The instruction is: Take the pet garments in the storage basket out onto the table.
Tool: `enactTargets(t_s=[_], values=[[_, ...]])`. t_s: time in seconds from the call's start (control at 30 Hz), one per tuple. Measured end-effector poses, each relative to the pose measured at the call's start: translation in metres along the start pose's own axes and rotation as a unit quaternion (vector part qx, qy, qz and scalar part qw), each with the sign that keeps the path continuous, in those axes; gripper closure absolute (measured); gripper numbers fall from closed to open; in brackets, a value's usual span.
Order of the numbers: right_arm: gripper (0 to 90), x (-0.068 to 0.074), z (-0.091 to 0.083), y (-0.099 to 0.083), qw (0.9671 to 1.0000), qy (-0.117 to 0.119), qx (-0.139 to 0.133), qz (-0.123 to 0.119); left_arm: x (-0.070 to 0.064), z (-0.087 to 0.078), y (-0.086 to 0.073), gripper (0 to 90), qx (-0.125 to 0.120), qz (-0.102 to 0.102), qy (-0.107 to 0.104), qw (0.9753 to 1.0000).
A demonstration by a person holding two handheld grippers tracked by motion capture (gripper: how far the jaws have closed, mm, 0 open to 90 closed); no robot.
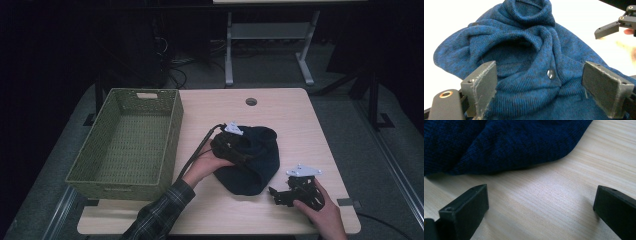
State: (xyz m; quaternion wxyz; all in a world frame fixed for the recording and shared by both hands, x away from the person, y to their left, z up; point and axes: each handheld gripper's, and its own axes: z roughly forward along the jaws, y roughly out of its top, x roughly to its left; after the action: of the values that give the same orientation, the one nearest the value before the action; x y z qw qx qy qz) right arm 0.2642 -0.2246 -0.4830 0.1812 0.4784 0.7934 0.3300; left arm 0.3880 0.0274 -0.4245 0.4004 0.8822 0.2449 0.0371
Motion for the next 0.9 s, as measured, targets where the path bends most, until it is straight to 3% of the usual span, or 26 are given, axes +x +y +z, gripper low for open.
enactTargets(t_s=[0.57, 0.9], values=[[0.0, 0.0, 0.0, 0.0, 1.0, 0.001, 0.001, -0.002, -0.015, -0.034, -0.025, 13.0, -0.017, 0.003, 0.016, 0.9997], [0.0, 0.0, 0.0, 0.0, 1.0, 0.001, 0.0, -0.002, -0.024, -0.048, -0.042, 13.1, -0.014, 0.005, 0.023, 0.9996]])
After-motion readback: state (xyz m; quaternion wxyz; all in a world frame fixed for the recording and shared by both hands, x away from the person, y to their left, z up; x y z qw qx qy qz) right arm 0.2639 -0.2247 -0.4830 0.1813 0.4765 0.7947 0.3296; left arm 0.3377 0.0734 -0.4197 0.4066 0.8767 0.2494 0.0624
